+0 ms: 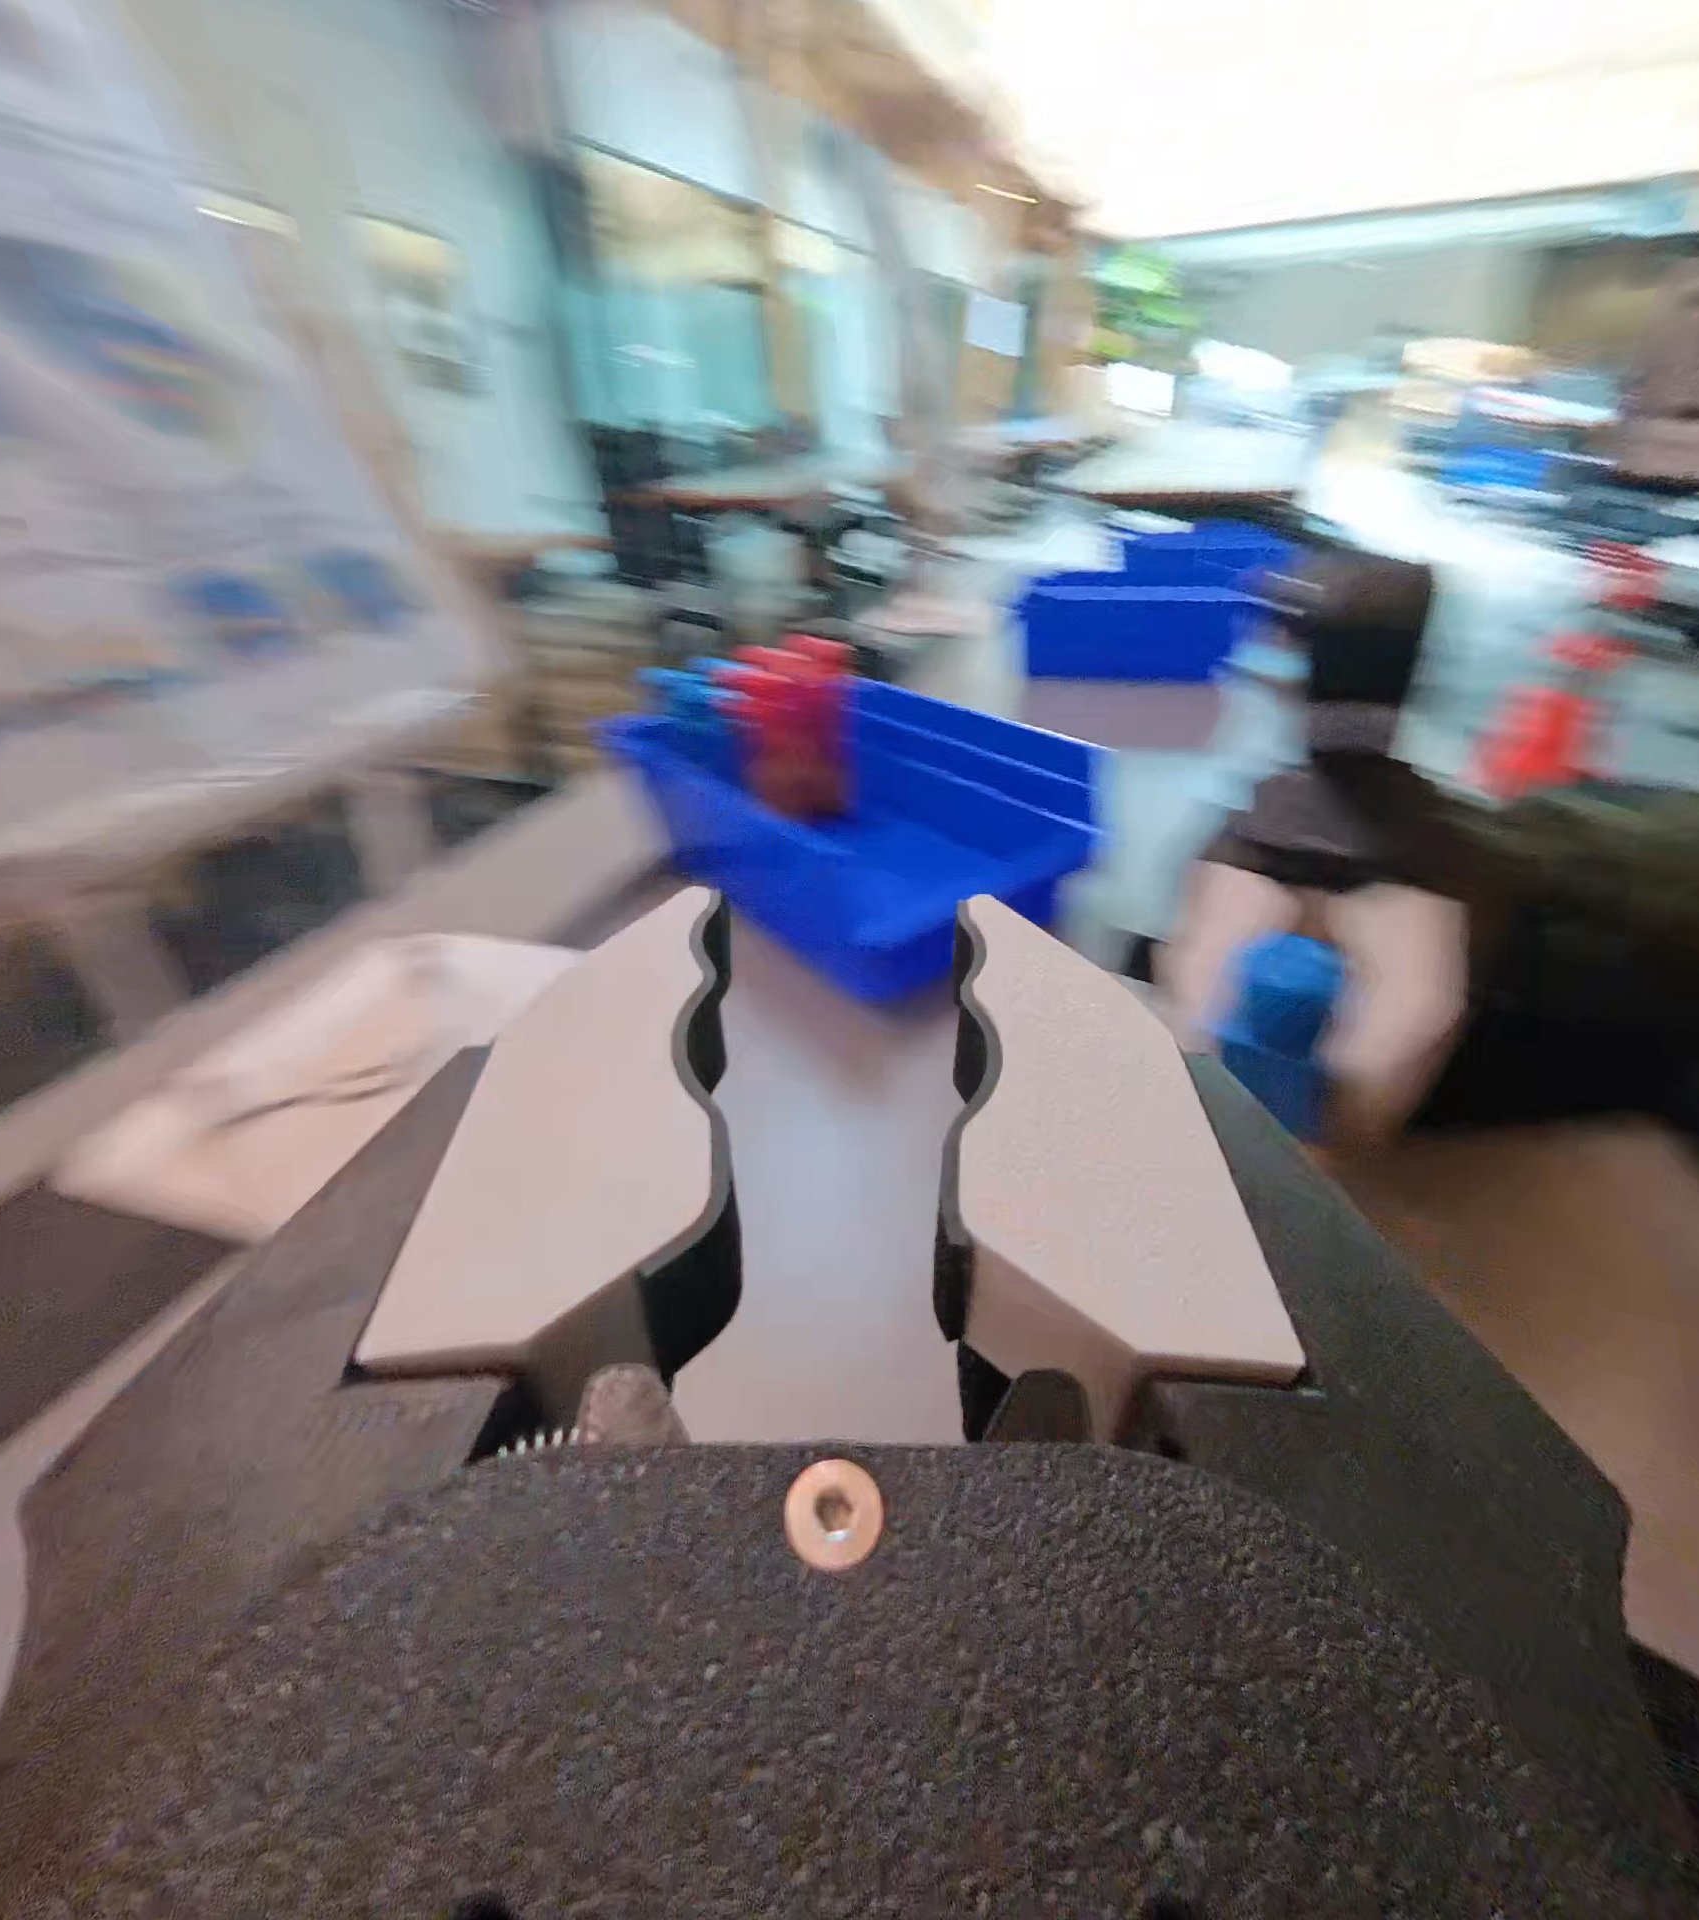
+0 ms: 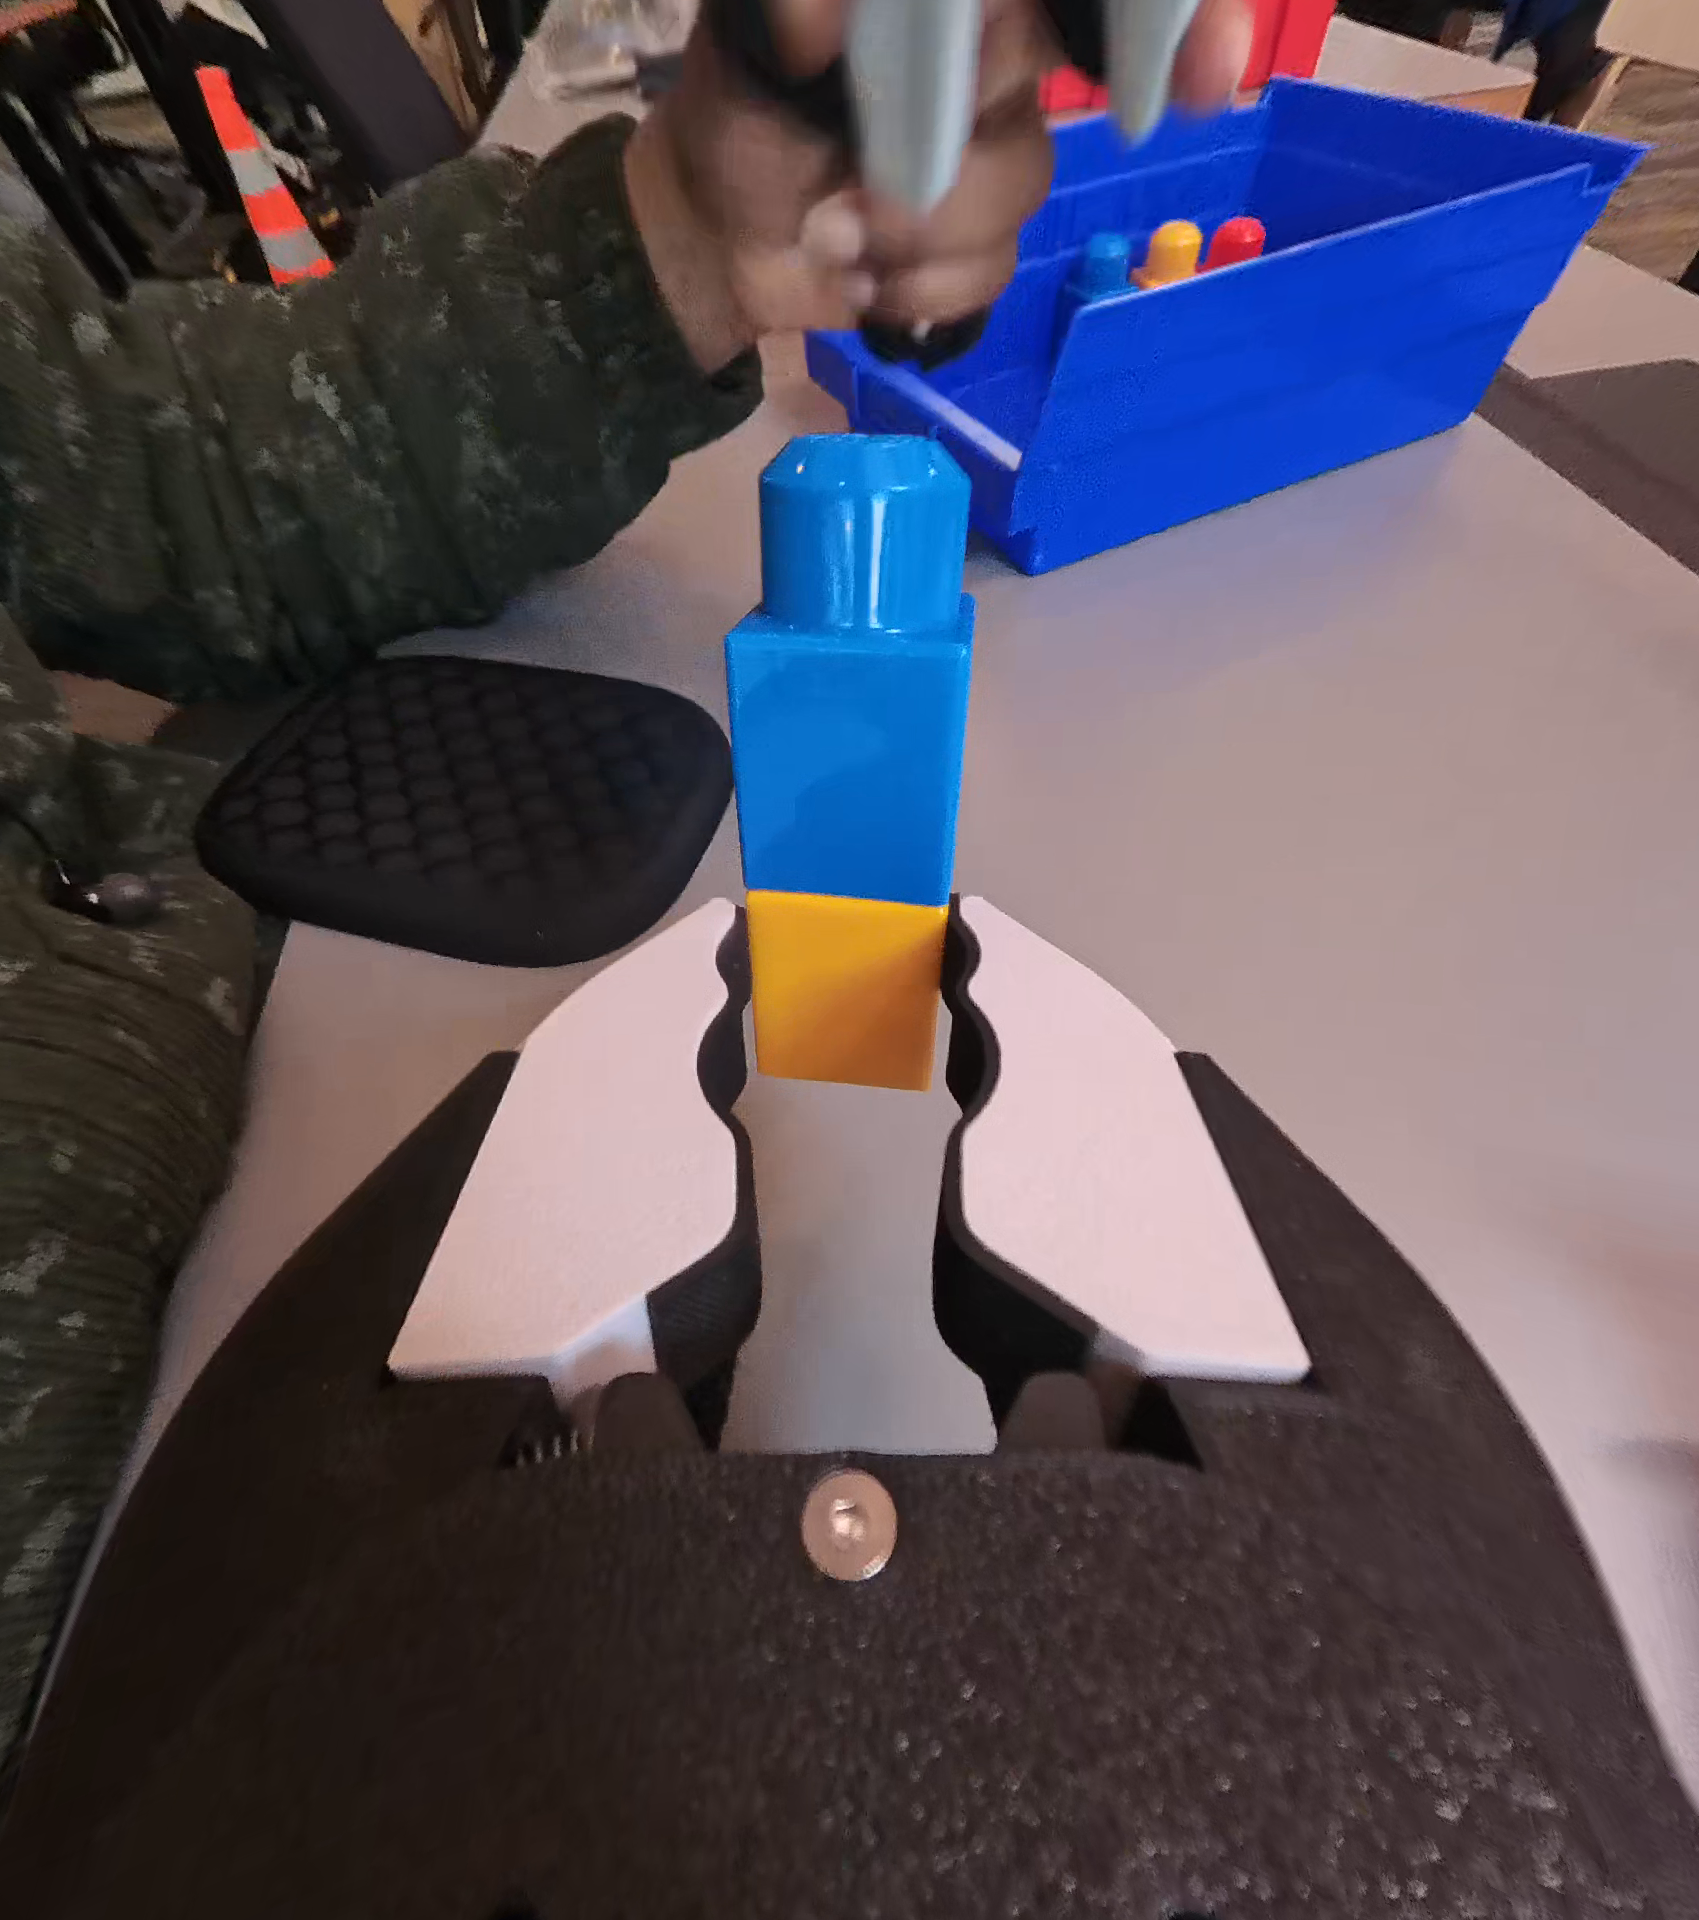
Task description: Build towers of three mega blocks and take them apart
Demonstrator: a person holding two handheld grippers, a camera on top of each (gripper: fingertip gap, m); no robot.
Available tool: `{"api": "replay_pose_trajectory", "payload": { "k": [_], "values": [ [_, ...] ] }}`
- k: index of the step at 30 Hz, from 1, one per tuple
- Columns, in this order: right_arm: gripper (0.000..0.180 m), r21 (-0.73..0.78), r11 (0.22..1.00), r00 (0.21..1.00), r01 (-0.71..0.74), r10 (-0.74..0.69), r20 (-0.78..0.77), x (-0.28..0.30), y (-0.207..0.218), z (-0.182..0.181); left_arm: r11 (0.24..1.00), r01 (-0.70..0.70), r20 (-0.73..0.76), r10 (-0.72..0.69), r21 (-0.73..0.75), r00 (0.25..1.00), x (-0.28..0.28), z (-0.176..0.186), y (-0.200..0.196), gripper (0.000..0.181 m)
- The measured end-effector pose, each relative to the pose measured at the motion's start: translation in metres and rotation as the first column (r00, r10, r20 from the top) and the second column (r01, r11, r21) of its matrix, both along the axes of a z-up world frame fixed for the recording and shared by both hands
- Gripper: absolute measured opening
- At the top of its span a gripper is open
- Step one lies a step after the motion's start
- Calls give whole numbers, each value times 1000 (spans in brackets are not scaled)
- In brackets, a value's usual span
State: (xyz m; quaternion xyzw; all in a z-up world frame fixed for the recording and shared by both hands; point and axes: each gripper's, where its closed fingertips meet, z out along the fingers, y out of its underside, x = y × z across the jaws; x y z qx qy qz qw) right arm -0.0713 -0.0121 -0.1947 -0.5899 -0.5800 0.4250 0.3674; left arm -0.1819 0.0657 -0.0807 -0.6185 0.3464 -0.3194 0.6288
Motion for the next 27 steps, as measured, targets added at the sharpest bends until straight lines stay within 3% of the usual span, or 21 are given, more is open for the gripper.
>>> {"api": "replay_pose_trajectory", "payload": {
  "k": [2,4,8,13,17,20,23,27],
  "values": [
    [36,-21,1000,1000,5,-5,0,-1,2,-2,940,-341,34,340,26,940,-75,11,48,40],
    [35,-11,1000,1000,7,-7,12,-2,2,-5,822,-568,47,569,-33,821,-147,5,83,42],
    [36,6,1000,999,5,-6,31,-1,2,-9,611,-779,-132,768,-144,627,-244,-43,130,51],
    [35,-12,1000,998,-7,8,56,0,3,-16,444,-847,-400,748,-293,530,-298,-113,155,57],
    [36,-18,1000,997,-22,23,67,0,1,-19,371,-878,-574,665,-301,478,-316,-154,163,57],
    [36,-21,999,997,-30,31,72,1,0,-21,351,-893,-667,597,-282,445,-321,-173,168,56],
    [36,-29,999,997,-33,35,72,2,0,-21,346,-908,-726,559,-234,400,-325,-184,170,39],
    [35,-29,999,997,-28,30,65,4,2,-20,378,-895,-696,578,-235,427,-316,-170,167,38]
  ]
}}
